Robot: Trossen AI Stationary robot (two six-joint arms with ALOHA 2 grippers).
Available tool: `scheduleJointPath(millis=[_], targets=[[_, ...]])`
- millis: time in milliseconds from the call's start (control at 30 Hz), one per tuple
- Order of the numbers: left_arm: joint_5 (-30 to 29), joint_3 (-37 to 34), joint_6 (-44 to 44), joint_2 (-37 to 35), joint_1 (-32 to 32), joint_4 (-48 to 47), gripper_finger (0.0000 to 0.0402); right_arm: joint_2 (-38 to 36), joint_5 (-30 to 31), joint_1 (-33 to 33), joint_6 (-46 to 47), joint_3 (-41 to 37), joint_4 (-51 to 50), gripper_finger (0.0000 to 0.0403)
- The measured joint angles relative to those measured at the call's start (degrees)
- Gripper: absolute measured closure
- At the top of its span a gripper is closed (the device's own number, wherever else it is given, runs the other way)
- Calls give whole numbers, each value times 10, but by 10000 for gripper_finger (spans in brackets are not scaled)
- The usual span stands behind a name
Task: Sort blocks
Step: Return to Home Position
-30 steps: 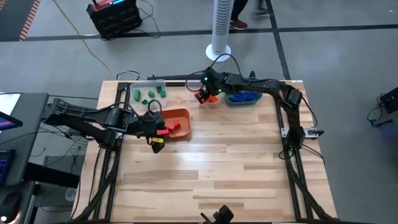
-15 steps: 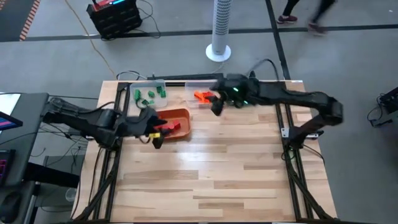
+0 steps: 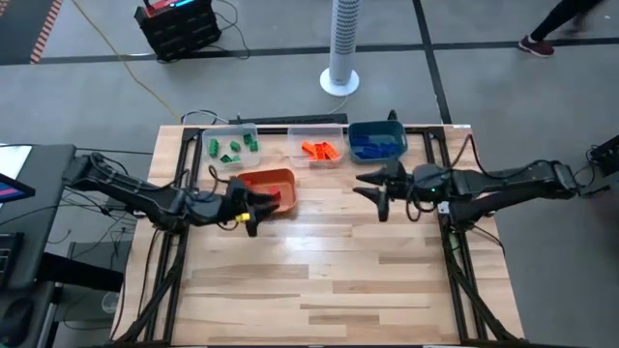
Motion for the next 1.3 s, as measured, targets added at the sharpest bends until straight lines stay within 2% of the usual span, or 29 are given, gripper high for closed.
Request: scheduleJointPath(millis=[100,400,567,833,967,1100,1167,1300], targets=[[-3,-42,-18,-31,19,42,240,-42,9,17,16,-38,5,235],[-3,-125,-33,-123,31,66,282,-150,30,56,38,-88,2,298],[-13,-183,-74,-172,31,77,302,-218,40,72,62,-126,-49,338],[-21,-240,-84,-246,29,94,341,-358,41,107,133,-234,-58,394],[-26,-284,-106,-280,29,122,364,-449,41,119,165,-297,-28,398],[-26,-330,-149,-298,28,143,389,-530,41,131,177,-374,53,396],[-26,-348,-159,-301,25,164,398,-532,43,140,178,-412,121,396],[-27,-364,-166,-303,21,177,400,-510,69,154,183,-413,122,400]])
